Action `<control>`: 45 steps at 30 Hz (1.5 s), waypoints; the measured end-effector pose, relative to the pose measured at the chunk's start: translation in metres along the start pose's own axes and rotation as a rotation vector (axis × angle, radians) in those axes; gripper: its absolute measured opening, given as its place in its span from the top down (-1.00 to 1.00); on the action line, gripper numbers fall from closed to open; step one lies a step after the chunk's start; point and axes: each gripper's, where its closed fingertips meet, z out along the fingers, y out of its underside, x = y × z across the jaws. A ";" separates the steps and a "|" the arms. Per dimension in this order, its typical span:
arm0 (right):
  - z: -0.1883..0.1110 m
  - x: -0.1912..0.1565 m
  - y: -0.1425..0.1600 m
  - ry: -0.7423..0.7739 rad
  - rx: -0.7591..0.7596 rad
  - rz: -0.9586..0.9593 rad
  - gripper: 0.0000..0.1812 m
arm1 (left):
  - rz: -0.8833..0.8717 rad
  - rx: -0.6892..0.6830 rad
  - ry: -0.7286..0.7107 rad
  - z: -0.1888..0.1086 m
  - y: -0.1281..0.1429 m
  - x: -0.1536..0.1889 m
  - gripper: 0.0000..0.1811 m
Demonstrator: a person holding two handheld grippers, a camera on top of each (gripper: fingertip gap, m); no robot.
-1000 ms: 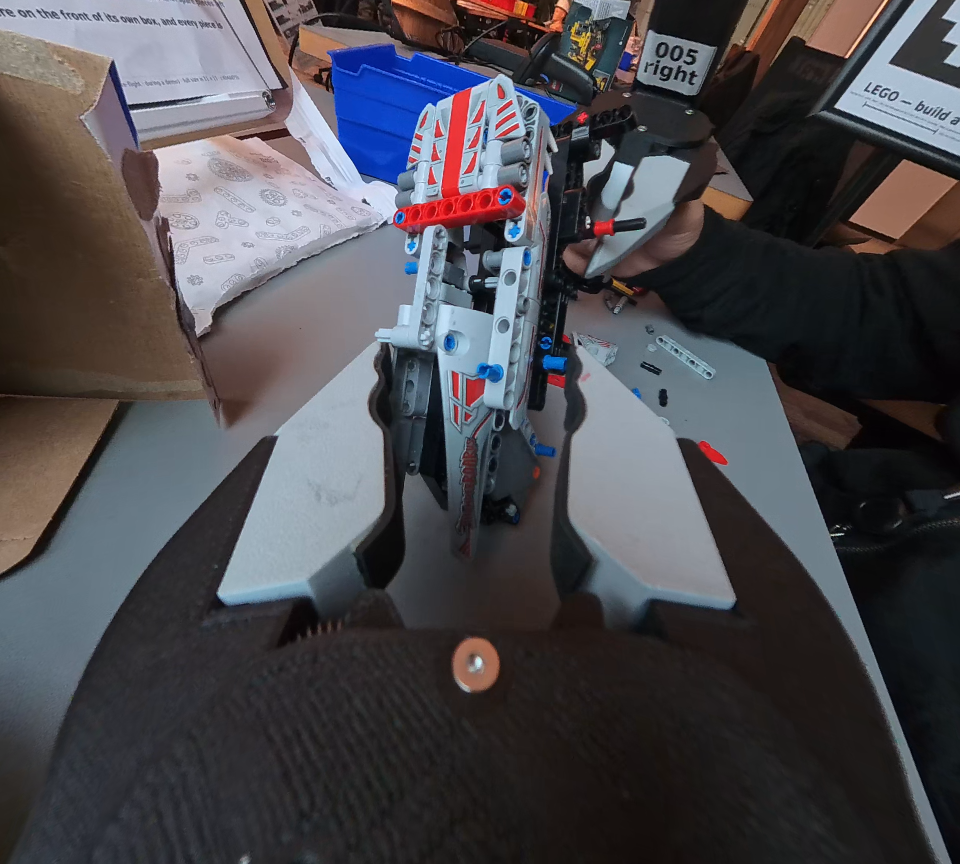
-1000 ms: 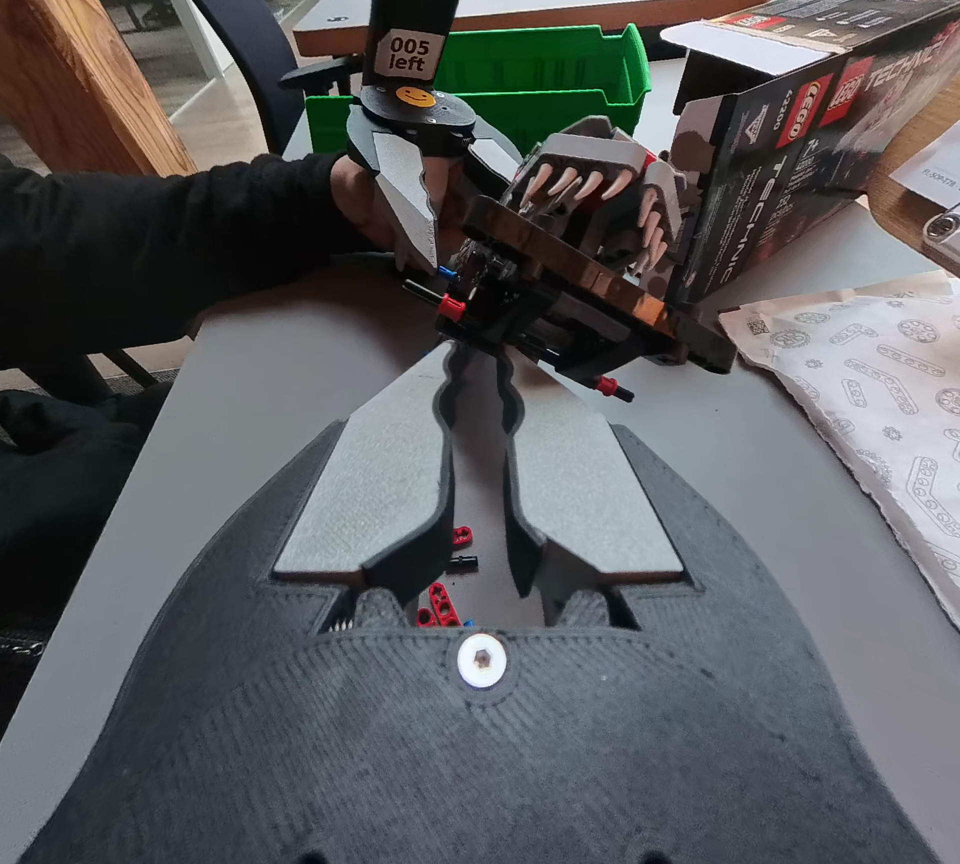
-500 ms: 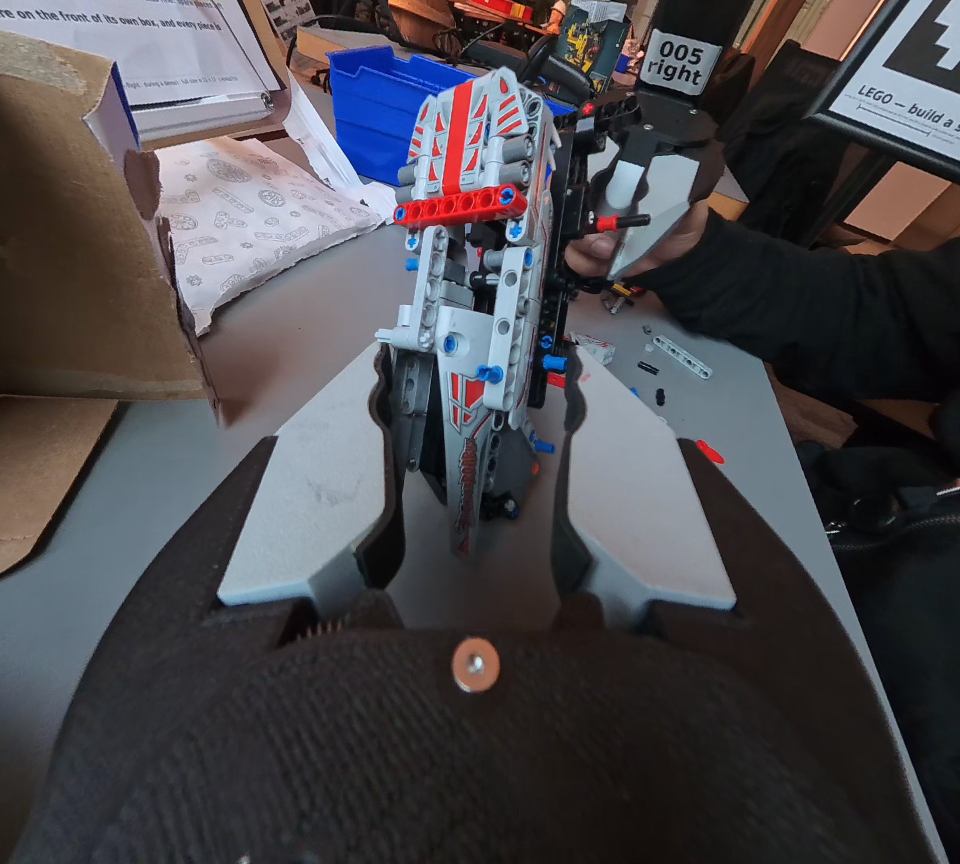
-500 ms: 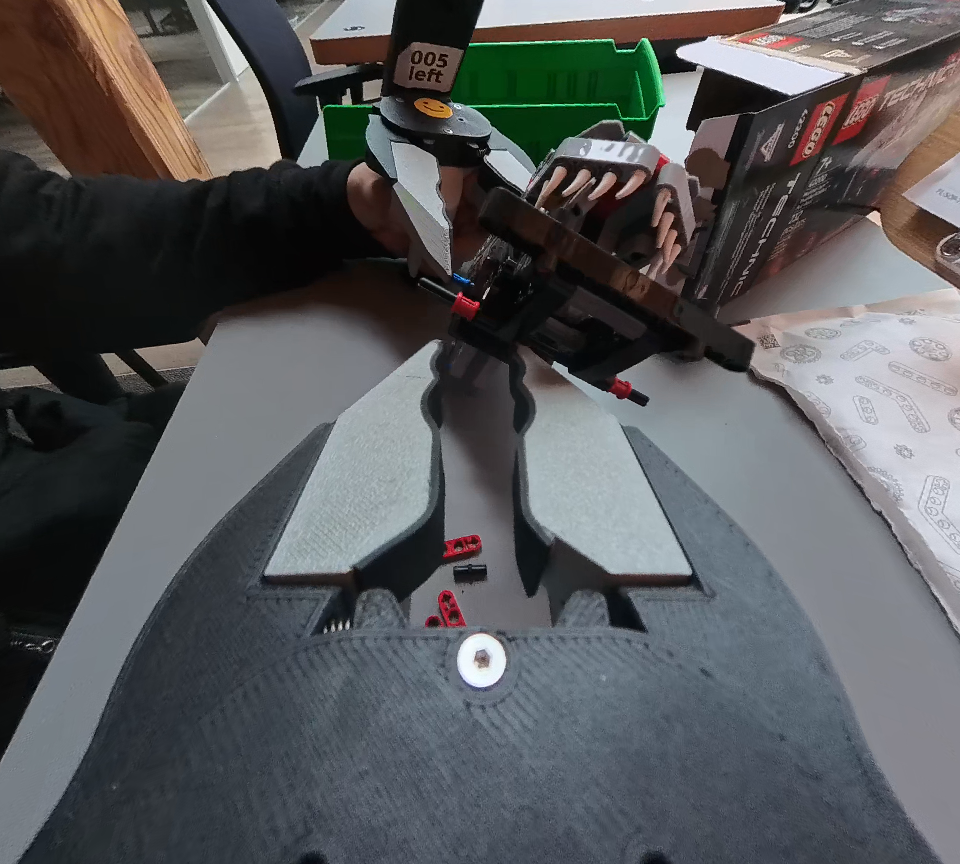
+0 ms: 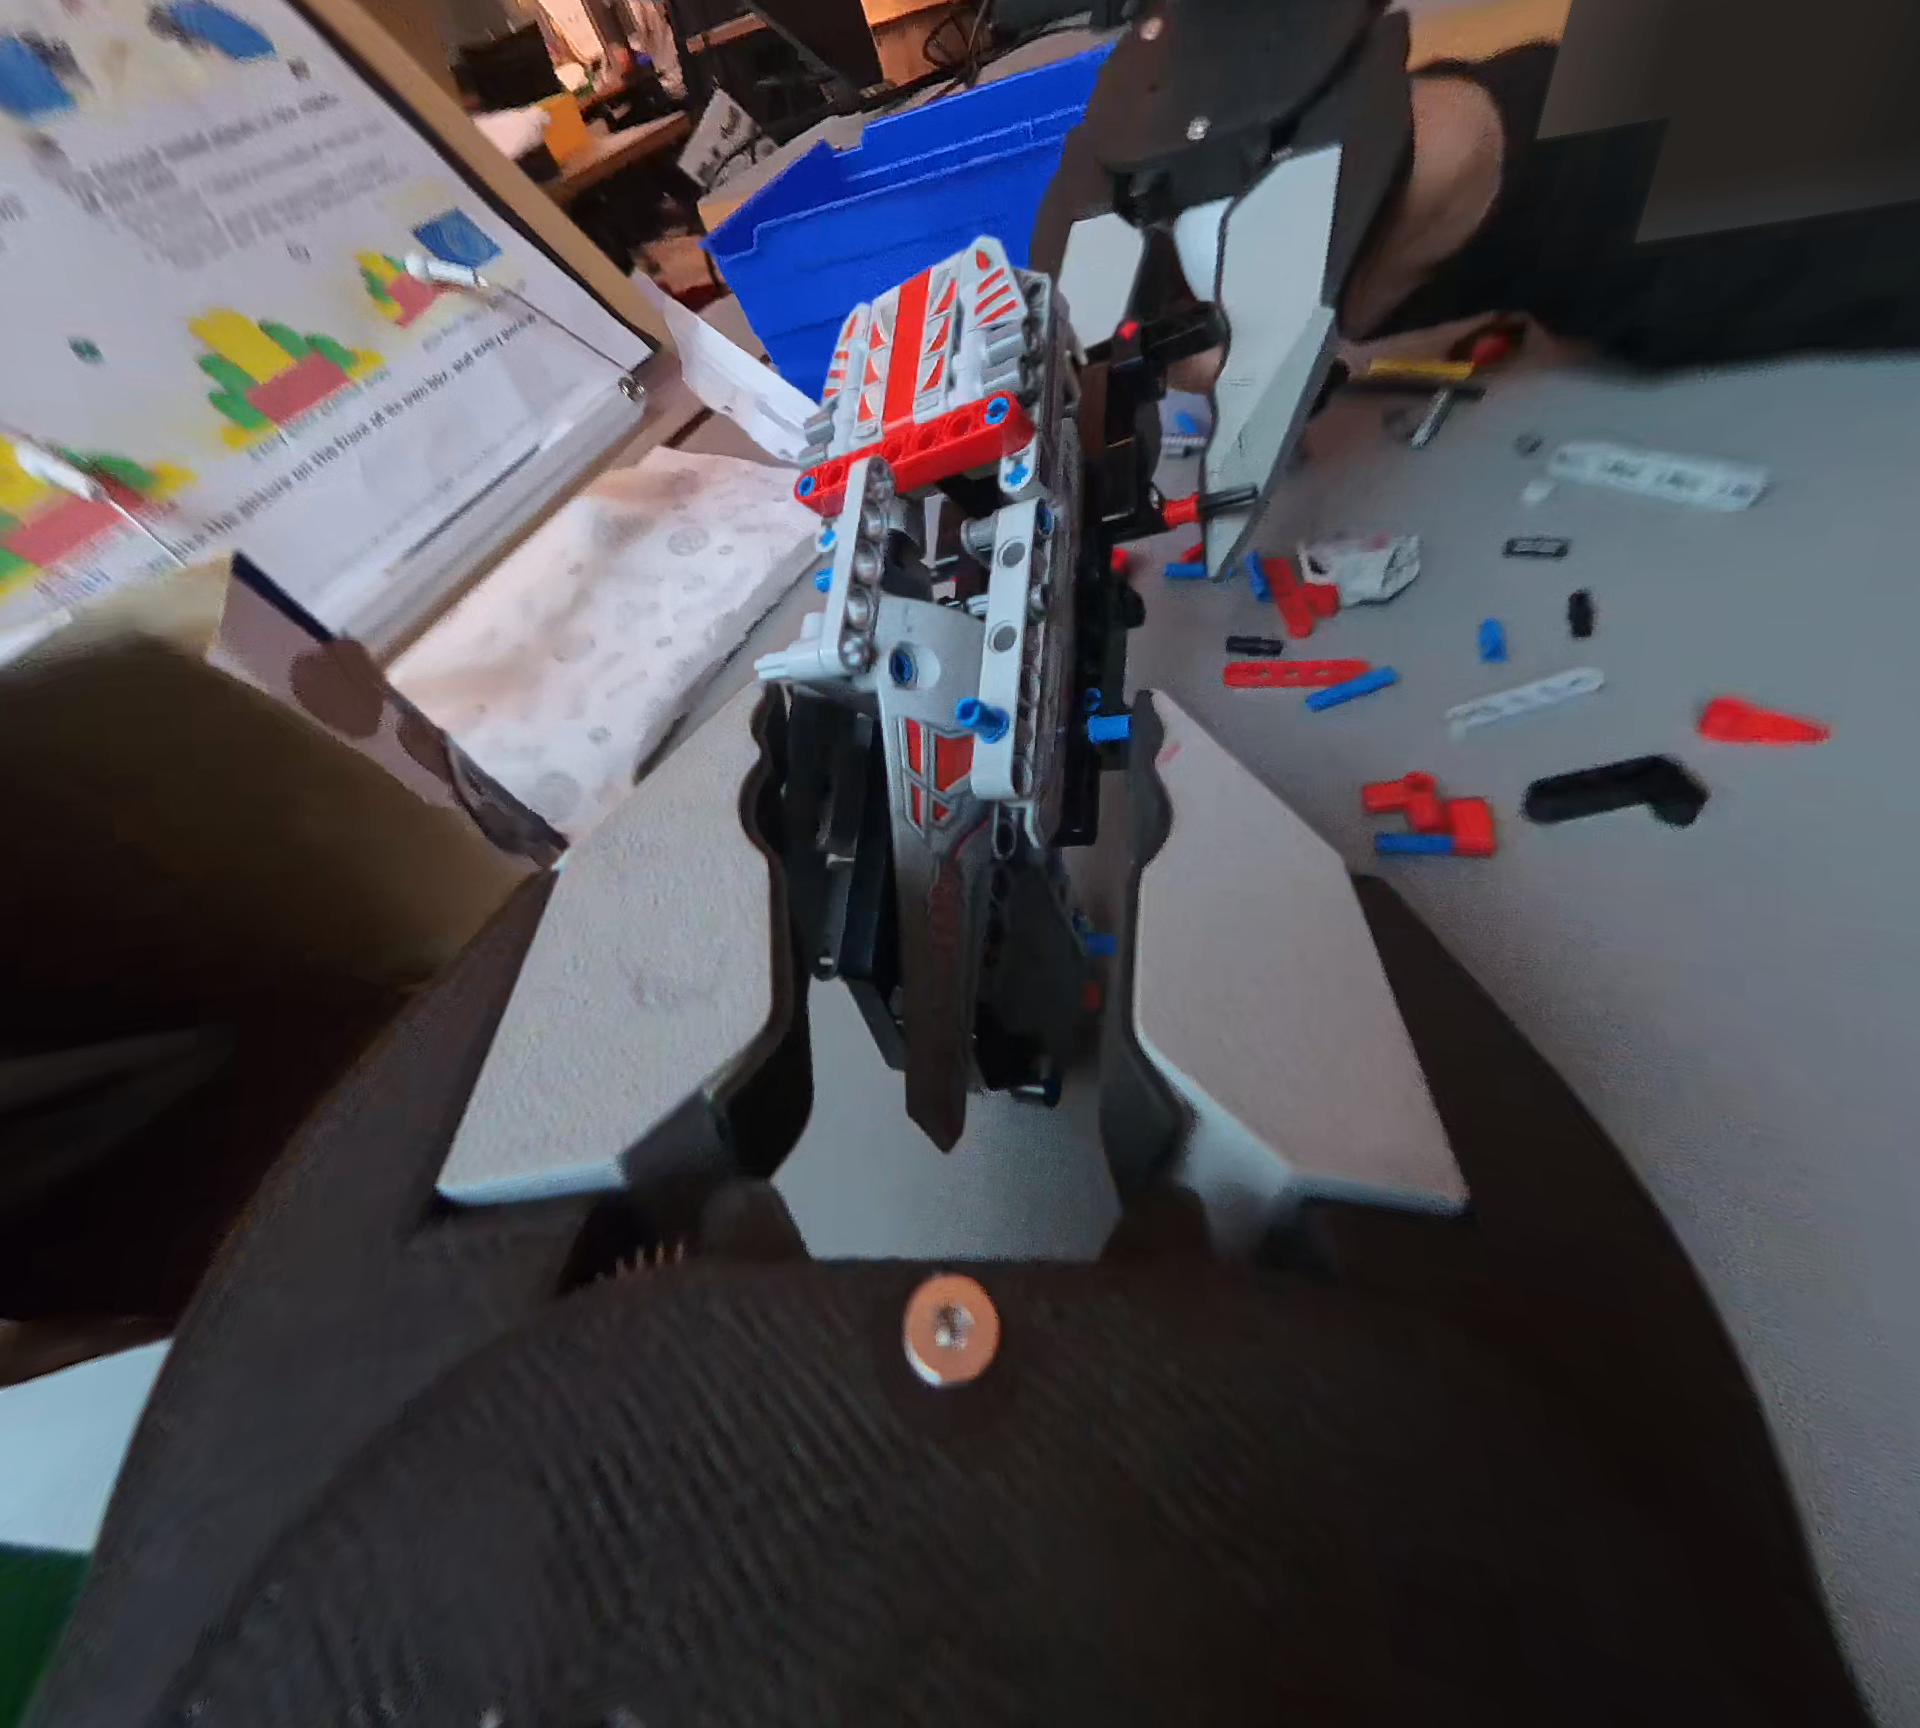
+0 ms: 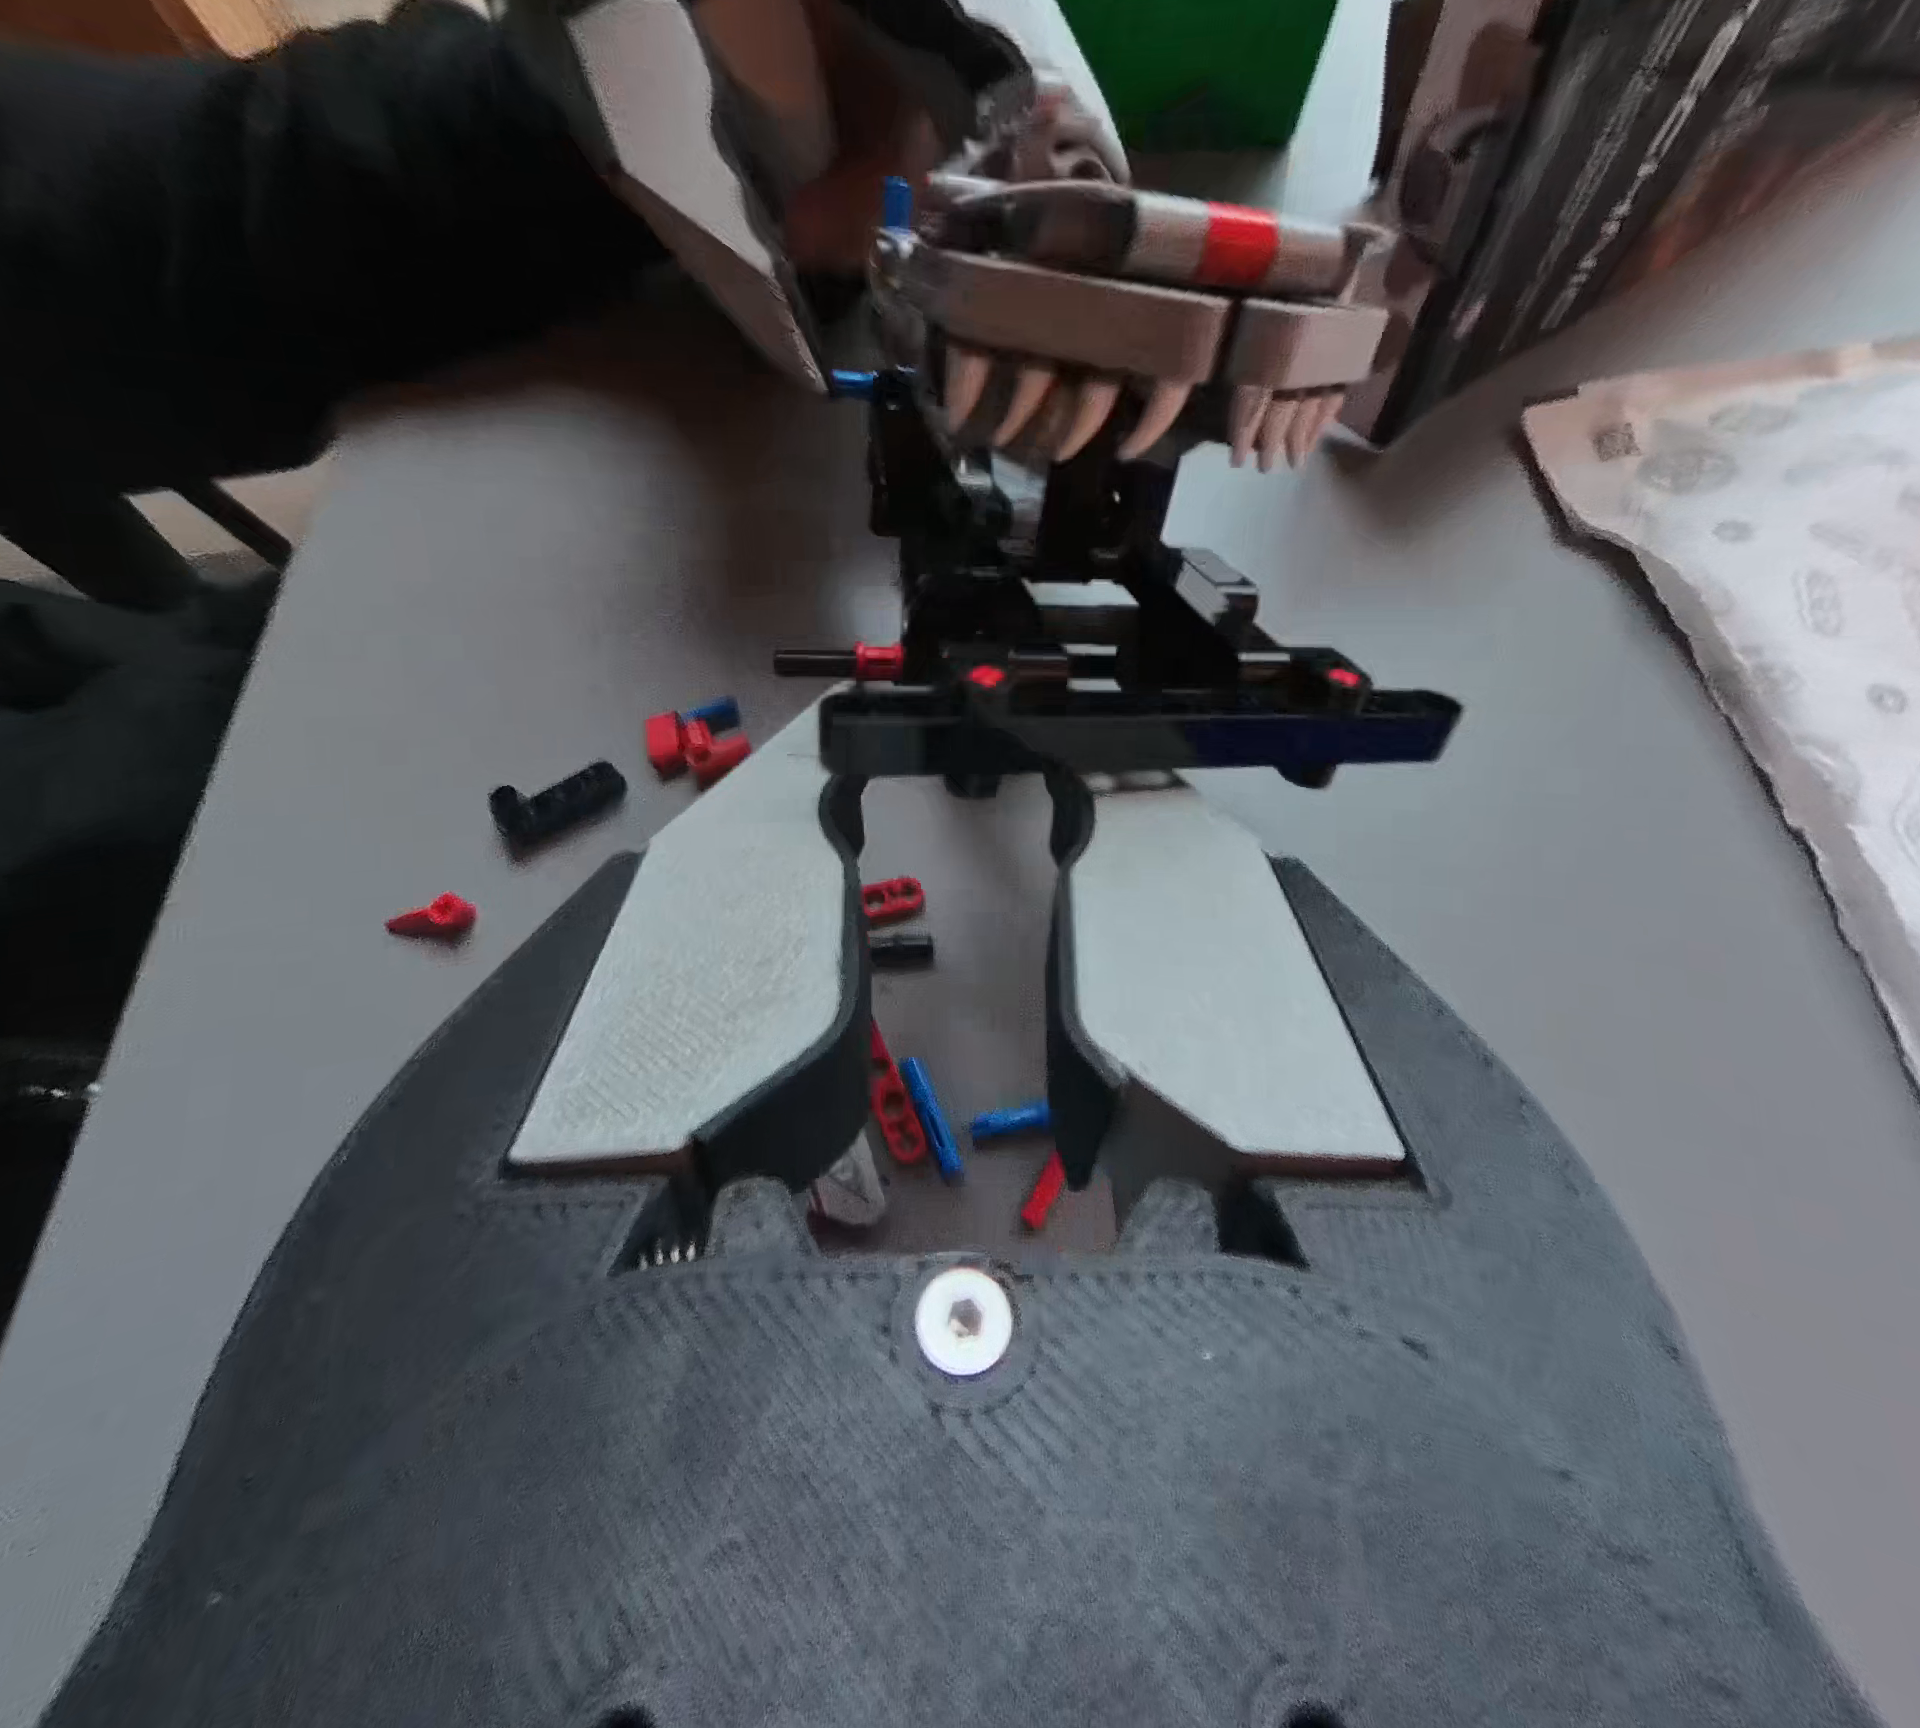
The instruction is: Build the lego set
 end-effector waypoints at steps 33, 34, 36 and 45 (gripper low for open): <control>0.008 0.005 0.009 0.051 -0.042 -0.068 0.55 | -0.129 0.069 0.012 -0.007 -0.009 -0.002 0.48; 0.008 0.005 0.009 0.053 -0.041 -0.067 0.55 | -0.116 0.060 0.008 -0.006 -0.008 -0.002 0.45; 0.007 0.006 0.009 0.060 -0.042 -0.068 0.56 | -0.099 0.034 0.004 -0.005 -0.008 -0.001 0.39; 0.008 0.005 0.007 0.065 -0.036 -0.099 0.56 | -0.138 0.093 -0.043 -0.014 -0.028 -0.013 0.34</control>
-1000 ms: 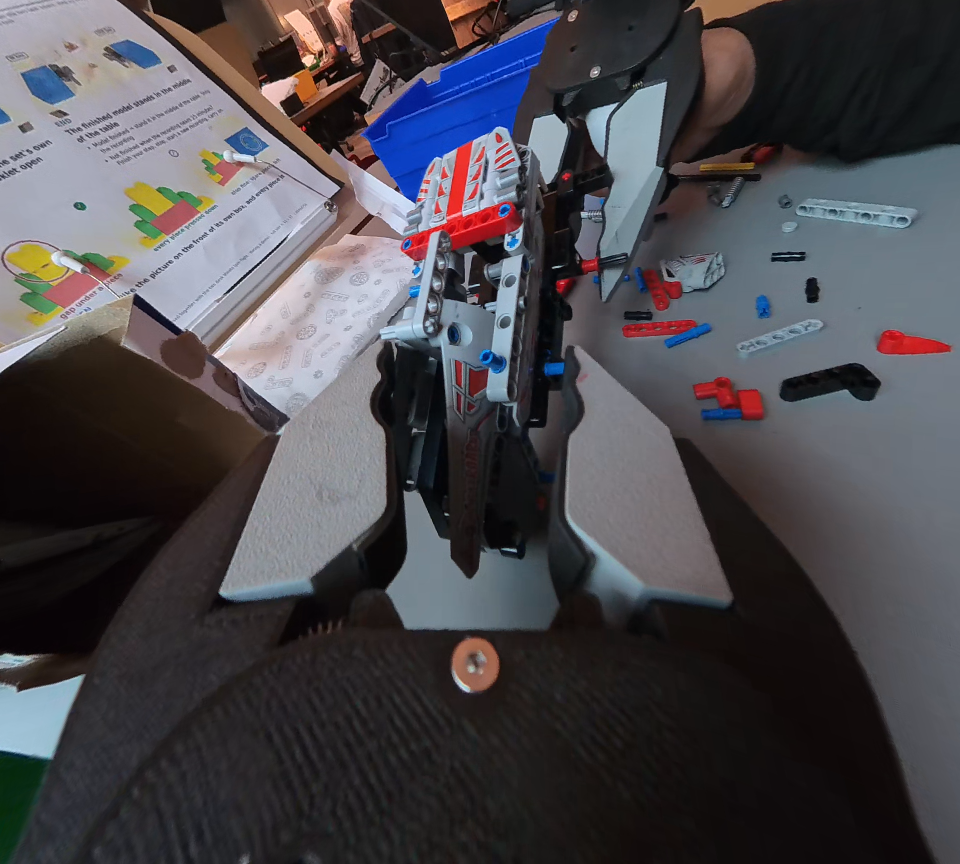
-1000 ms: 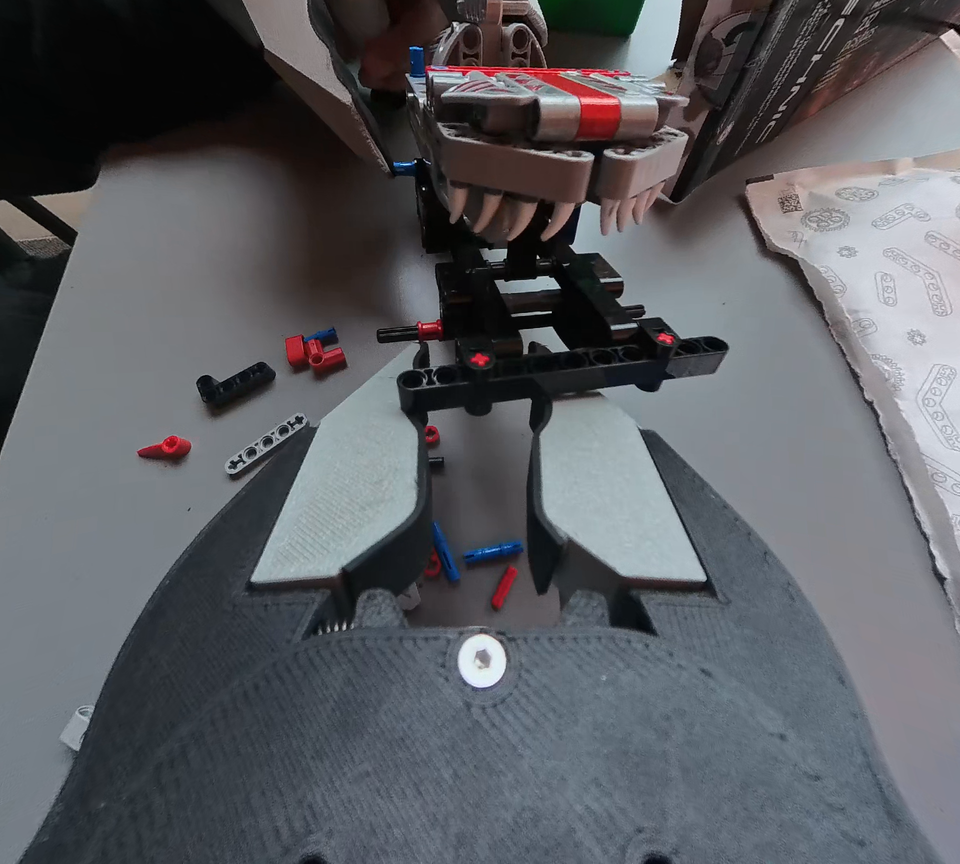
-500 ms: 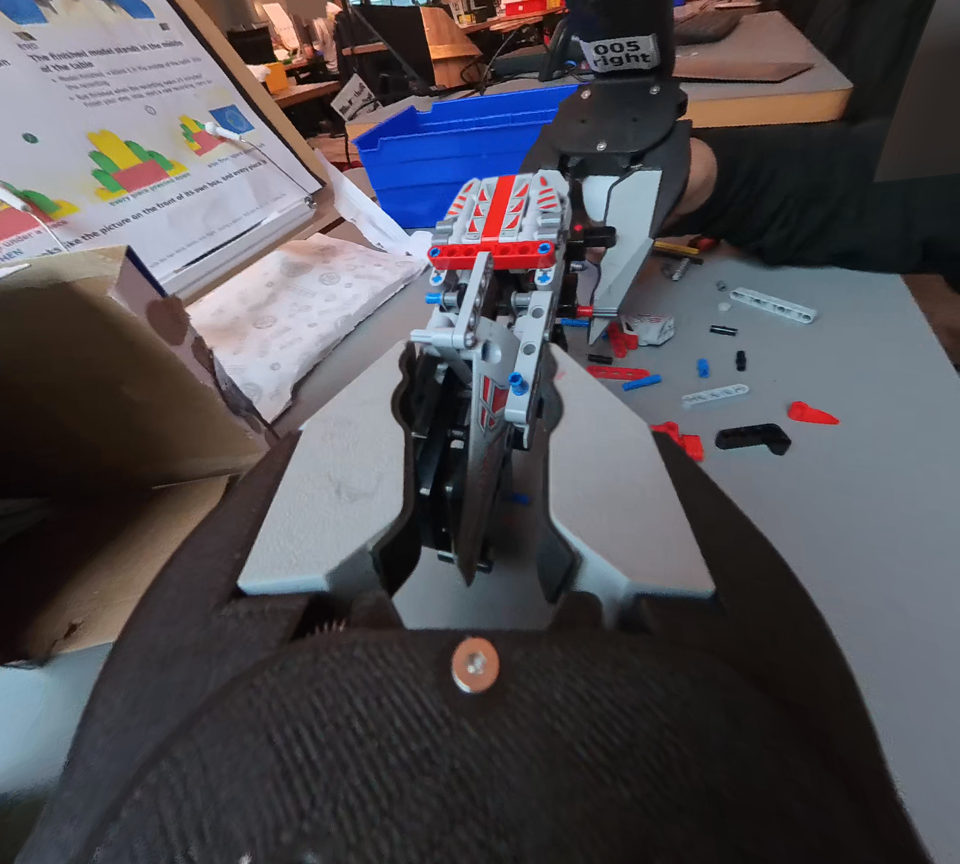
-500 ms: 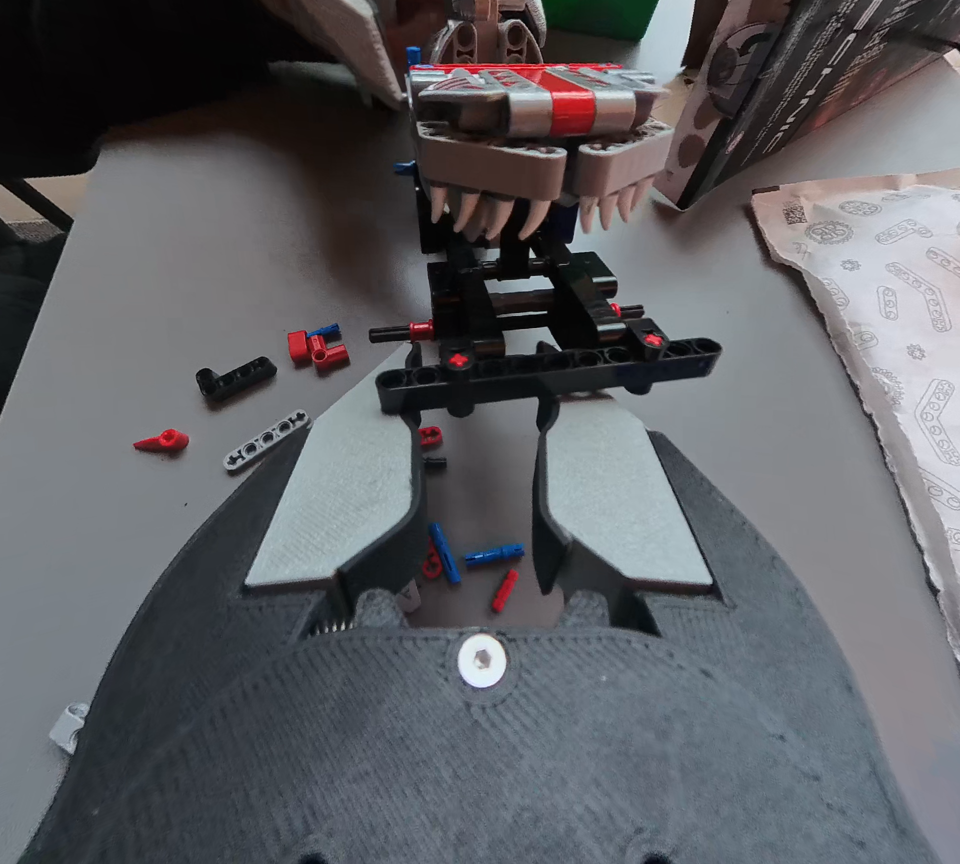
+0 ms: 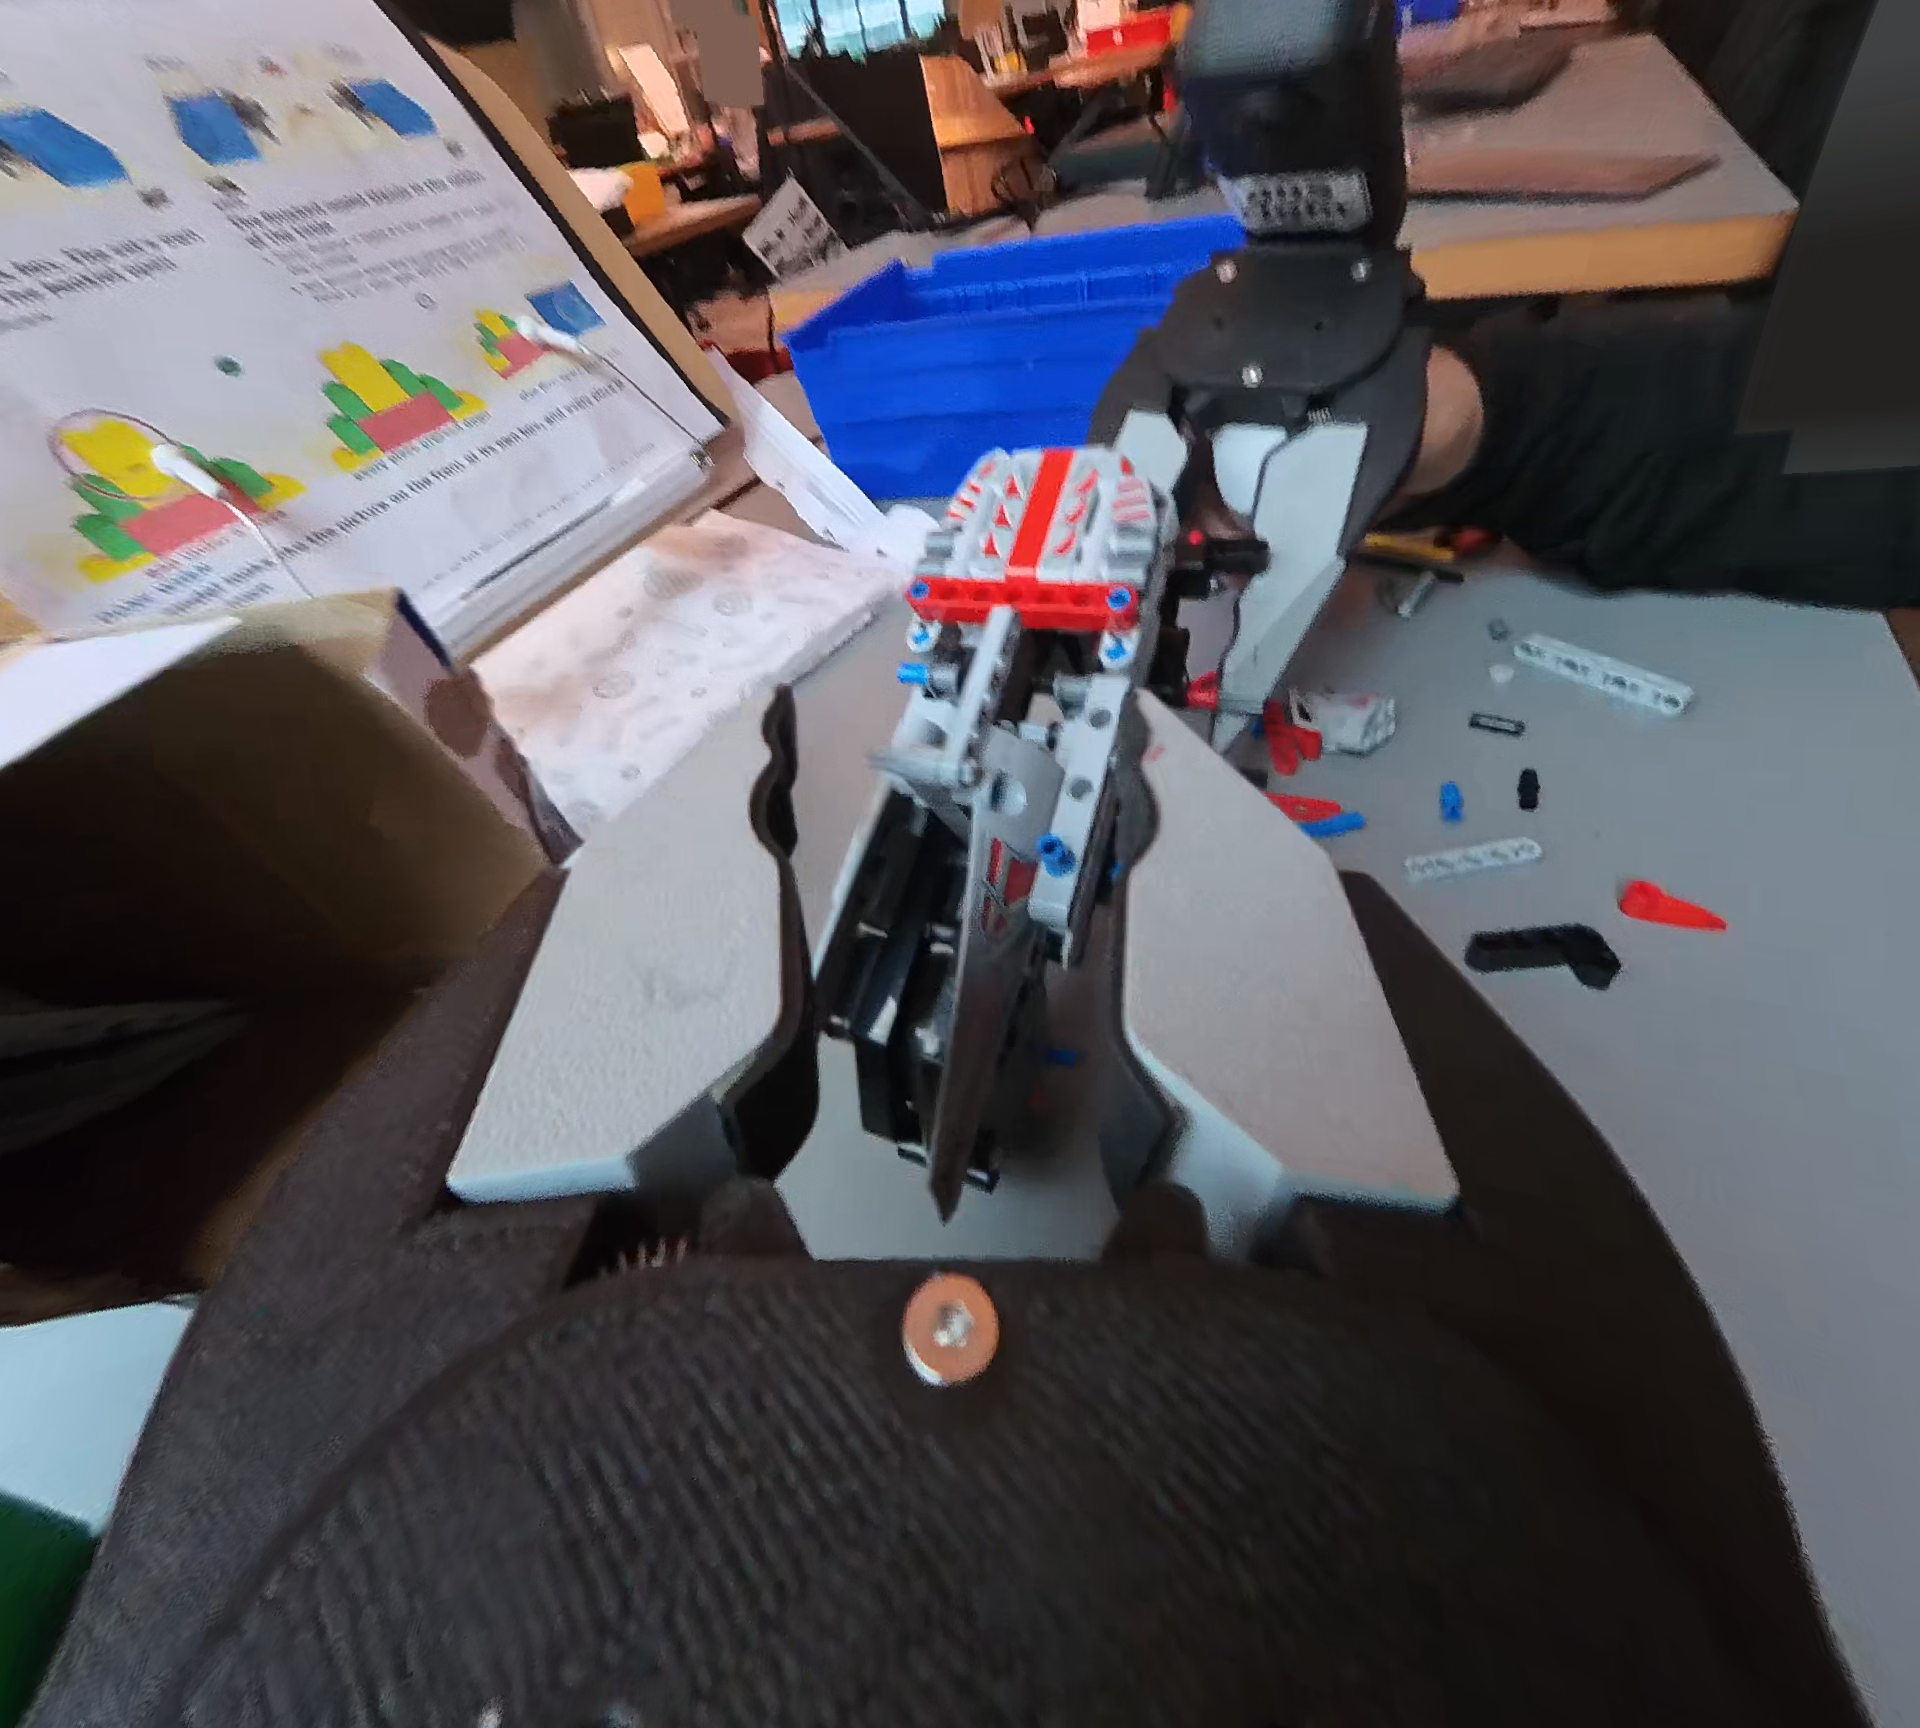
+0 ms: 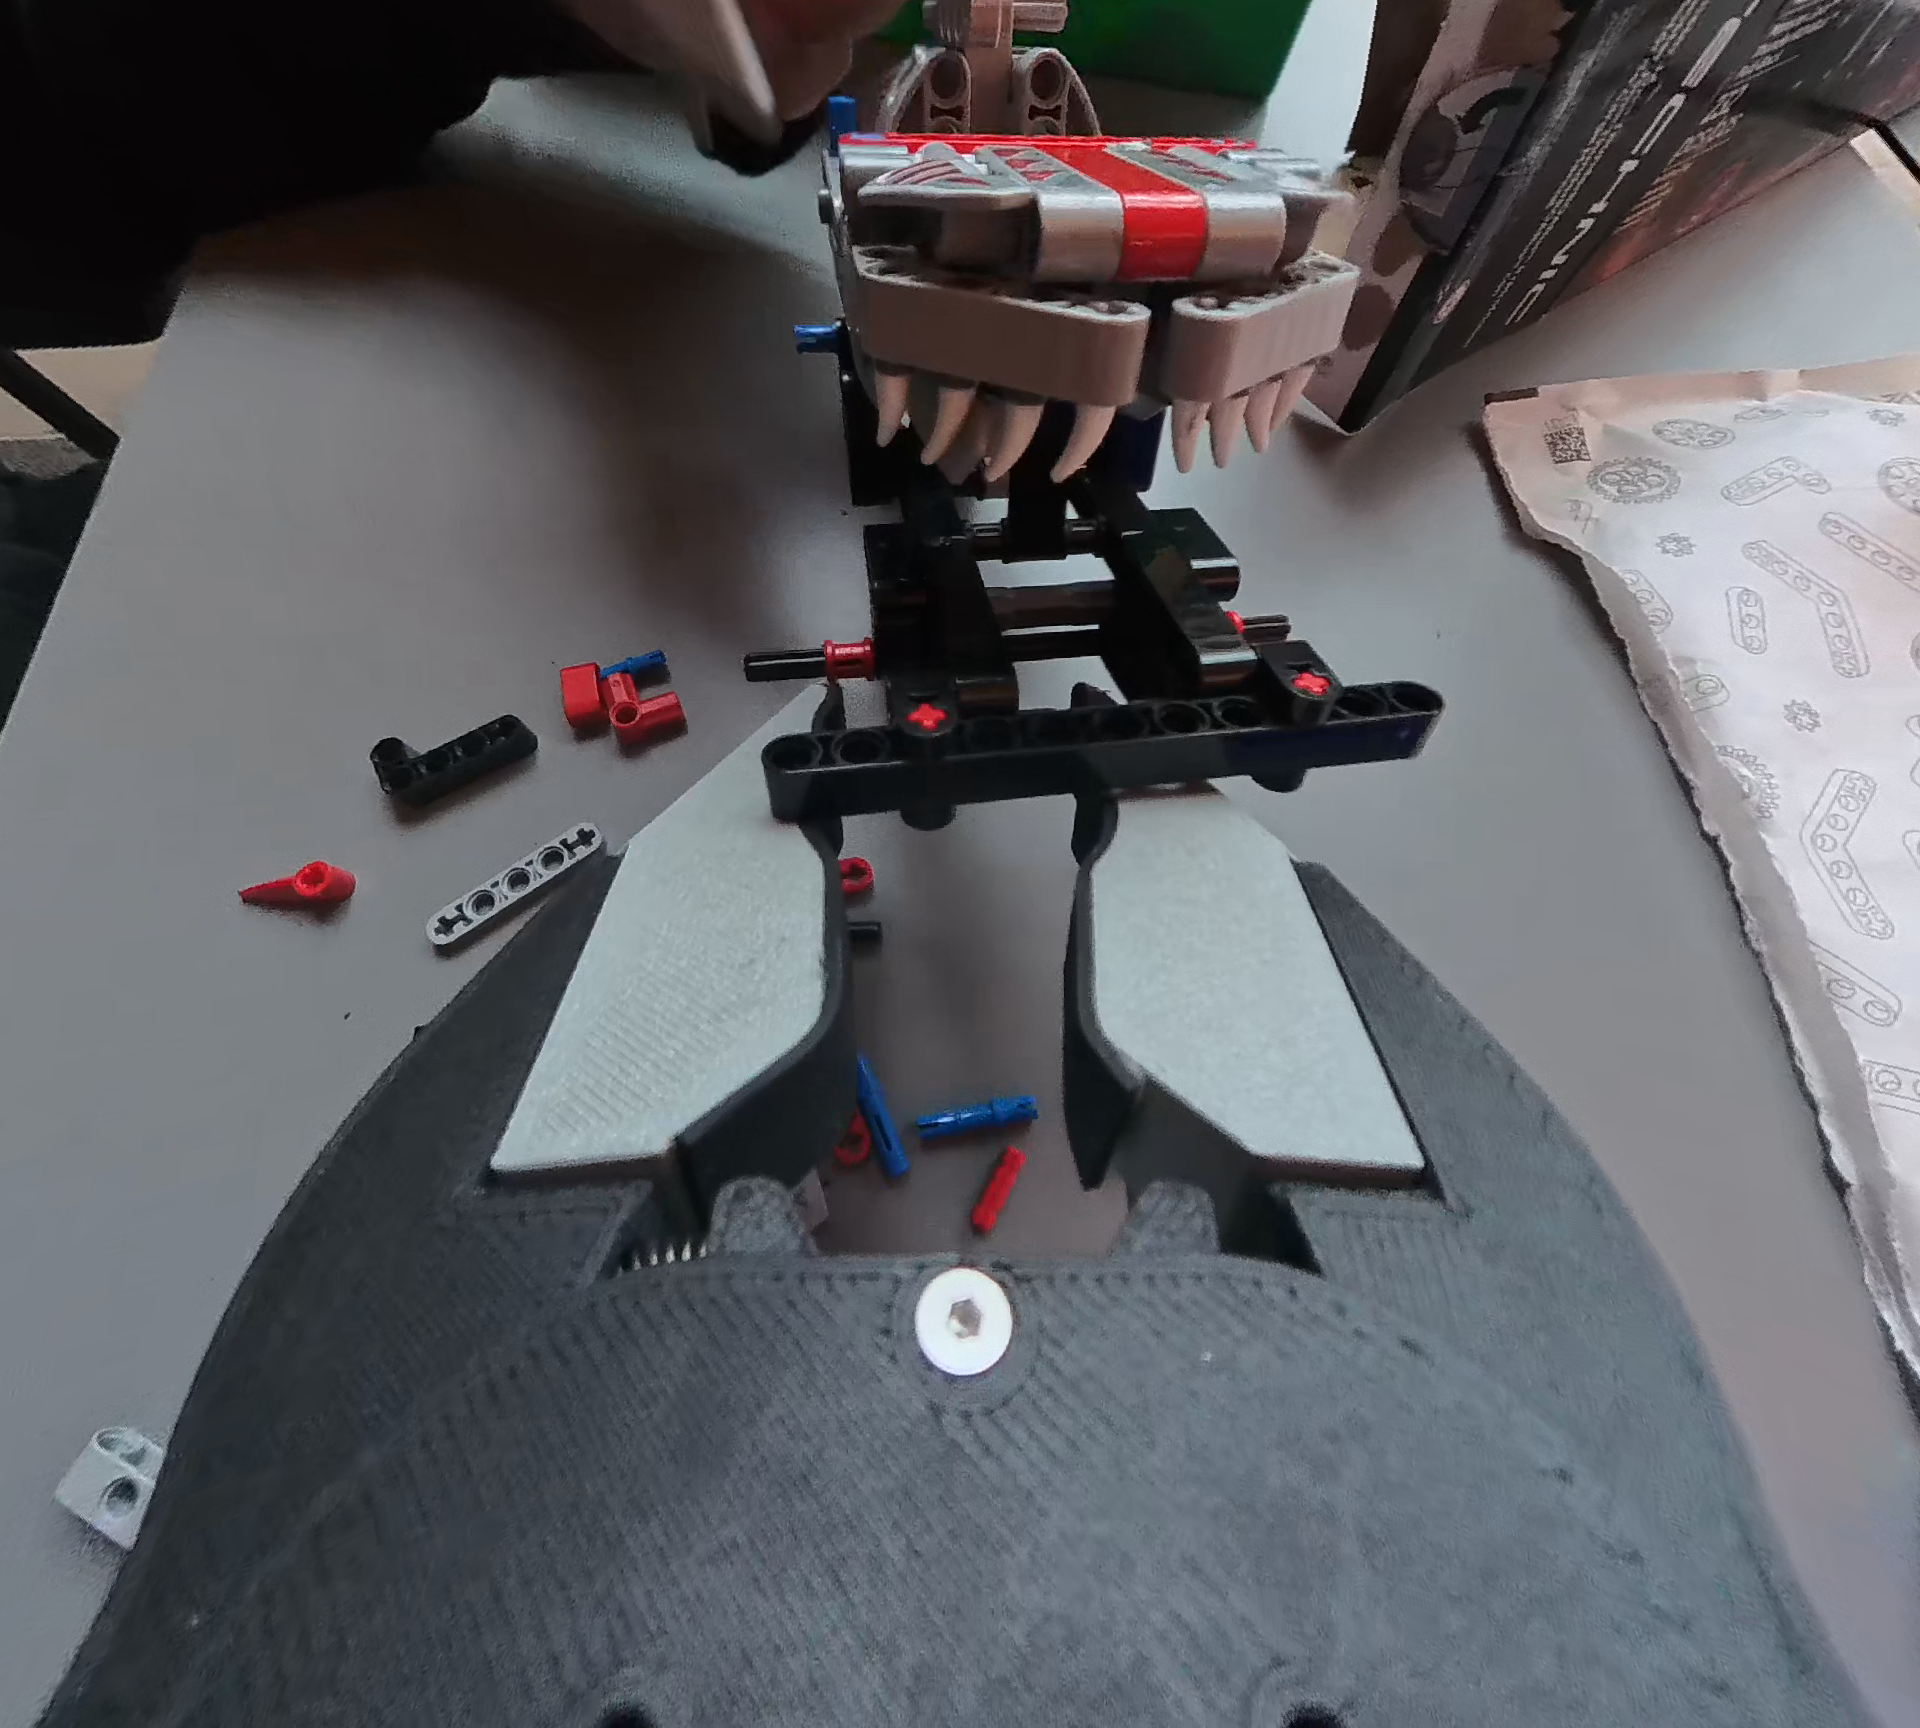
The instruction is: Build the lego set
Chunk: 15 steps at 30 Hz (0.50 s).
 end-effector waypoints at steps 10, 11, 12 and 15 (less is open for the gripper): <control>0.004 0.003 0.004 0.020 -0.018 -0.001 0.57 | -0.132 -0.131 0.082 0.002 0.026 0.005 0.30; 0.004 0.003 0.004 0.021 -0.020 0.005 0.57 | -0.141 -0.149 0.099 0.005 0.031 0.008 0.17; 0.005 0.003 0.004 0.020 -0.018 0.009 0.57 | -0.124 -0.143 0.083 0.006 0.032 0.007 0.16; 0.006 0.003 0.003 0.017 -0.013 0.012 0.55 | -0.048 -0.170 0.027 0.005 0.034 0.000 0.39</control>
